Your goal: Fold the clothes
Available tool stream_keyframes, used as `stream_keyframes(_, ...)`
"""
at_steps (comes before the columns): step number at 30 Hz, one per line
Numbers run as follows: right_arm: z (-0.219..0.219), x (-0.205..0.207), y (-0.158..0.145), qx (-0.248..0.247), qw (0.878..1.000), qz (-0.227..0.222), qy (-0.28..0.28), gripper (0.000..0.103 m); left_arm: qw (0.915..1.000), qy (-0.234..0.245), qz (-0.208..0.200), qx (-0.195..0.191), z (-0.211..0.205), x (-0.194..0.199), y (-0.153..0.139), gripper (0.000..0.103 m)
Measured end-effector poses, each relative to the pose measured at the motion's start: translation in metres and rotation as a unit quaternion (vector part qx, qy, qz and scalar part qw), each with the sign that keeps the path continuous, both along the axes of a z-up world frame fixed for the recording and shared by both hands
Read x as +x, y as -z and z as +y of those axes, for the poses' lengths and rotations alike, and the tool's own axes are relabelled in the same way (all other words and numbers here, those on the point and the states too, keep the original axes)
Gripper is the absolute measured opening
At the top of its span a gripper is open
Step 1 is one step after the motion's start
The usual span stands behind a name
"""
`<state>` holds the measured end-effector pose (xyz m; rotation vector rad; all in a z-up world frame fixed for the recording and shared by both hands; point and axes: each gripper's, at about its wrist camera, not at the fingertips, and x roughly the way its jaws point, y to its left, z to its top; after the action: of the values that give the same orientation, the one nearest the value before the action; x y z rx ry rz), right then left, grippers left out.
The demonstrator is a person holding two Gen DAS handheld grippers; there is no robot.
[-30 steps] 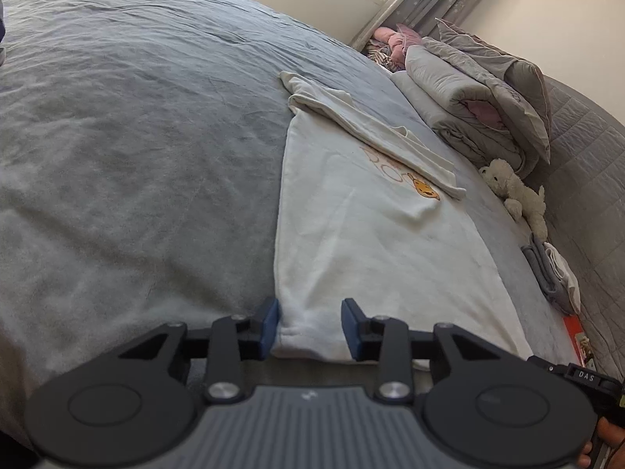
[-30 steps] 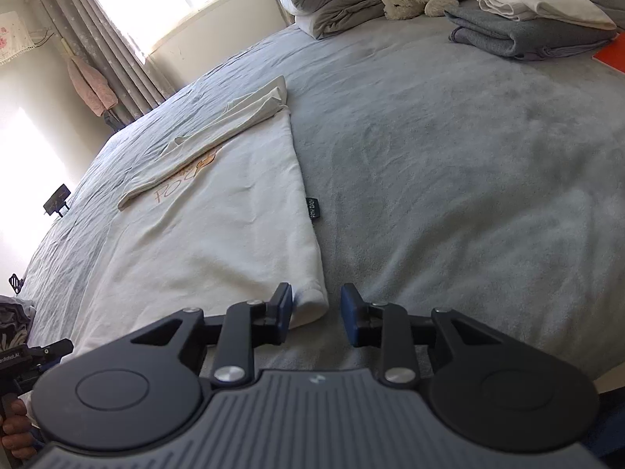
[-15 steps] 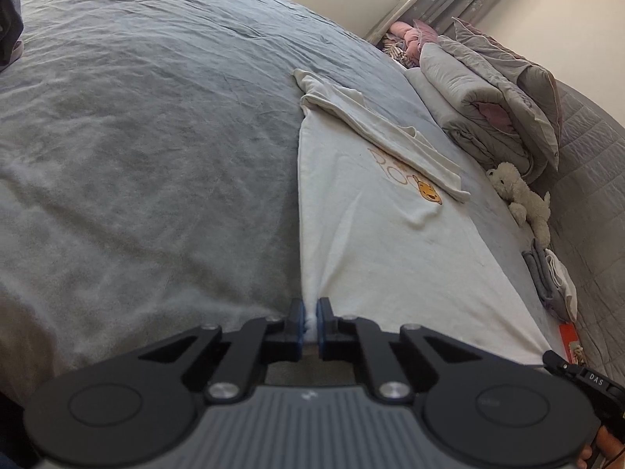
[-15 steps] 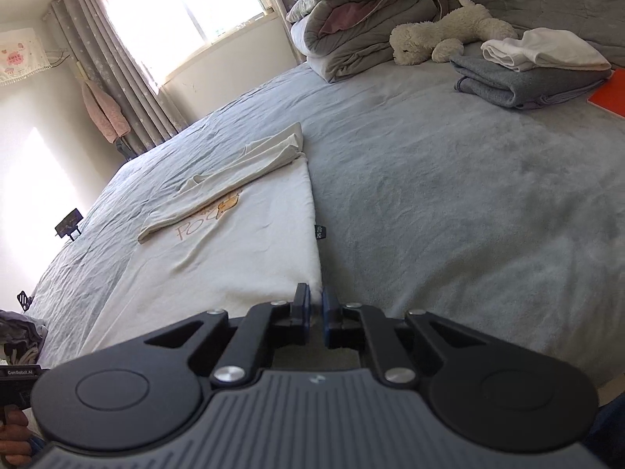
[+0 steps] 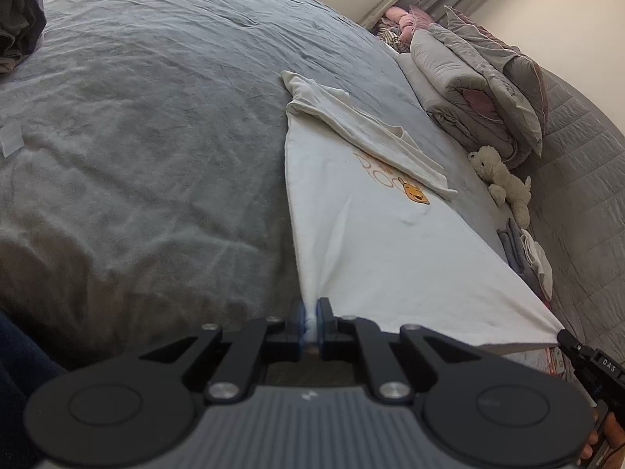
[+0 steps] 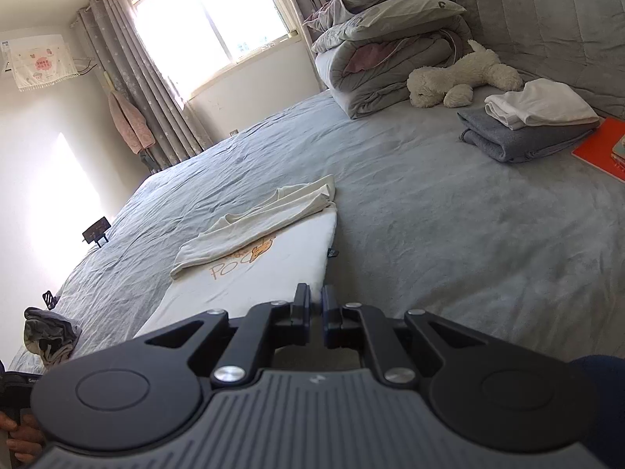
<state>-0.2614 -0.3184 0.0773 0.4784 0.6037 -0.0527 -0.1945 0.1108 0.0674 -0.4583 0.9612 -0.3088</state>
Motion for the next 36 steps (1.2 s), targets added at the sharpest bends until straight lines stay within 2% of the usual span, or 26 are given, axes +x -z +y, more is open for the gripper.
stream_keyframes(4, -0.001, -0.005, -0.002, -0.002, 1.000, 0.007, -0.004, 0.007, 0.9991, -0.003, 0.034, 0.026, -0.010, 0.007, 0.019, 0.006)
stream_keyframes(7, -0.003, -0.003, -0.001, 0.001, 1.000, 0.007, -0.006, 0.007, 0.9985, -0.008, 0.037, 0.041, -0.015, 0.010, 0.022, 0.007)
stream_keyframes(10, -0.008, 0.002, -0.003, 0.006, 1.000, 0.002, -0.006, 0.007, 0.9979, -0.017, 0.041, 0.047, -0.017, 0.015, 0.020, 0.007)
stream_keyframes(14, -0.010, 0.022, -0.010, 0.006, 1.000, -0.005, -0.012, 0.007, 0.9970, -0.032, 0.061, 0.034, -0.018, 0.029, 0.017, 0.007)
stream_keyframes(23, -0.024, 0.121, -0.013, 0.021, 0.999, 0.018, -0.034, 0.008, 0.9946, -0.071, 0.075, 0.014, -0.024, 0.104, -0.001, 0.007)
stream_keyframes(26, -0.030, 0.164, 0.001, 0.009, 0.998, 0.051, -0.038, 0.008, 0.9980, -0.045, 0.045, 0.003, -0.030, 0.145, -0.003, 0.009)
stream_keyframes(28, -0.034, 0.189, 0.016, -0.004, 0.997, 0.075, -0.036, 0.008, 0.9992, -0.037, 0.015, 0.009, -0.030, 0.169, -0.001, 0.013)
stream_keyframes(30, -0.042, 0.205, 0.030, 0.002, 0.995, 0.089, -0.036, 0.008, 0.9984, -0.051, -0.003, 0.022, -0.025, 0.182, 0.002, 0.025)
stream_keyframes(31, -0.045, 0.207, 0.034, 0.010, 0.996, 0.083, -0.033, 0.009, 0.9978, -0.059, -0.009, 0.028, -0.021, 0.186, 0.003, 0.030)
stream_keyframes(32, -0.049, 0.207, 0.037, 0.018, 0.997, 0.074, -0.031, 0.011, 0.9976, -0.063, -0.017, 0.024, -0.016, 0.186, 0.005, 0.042)
stream_keyframes(33, -0.052, 0.206, 0.037, 0.027, 0.997, 0.063, -0.028, 0.014, 0.9974, -0.065, -0.025, 0.018, -0.011, 0.186, 0.007, 0.047)
stream_keyframes(36, -0.056, 0.199, 0.017, 0.015, 0.999, 0.017, -0.040, 0.016, 0.9984, -0.036, -0.043, 0.010, -0.011, 0.180, 0.011, 0.052)
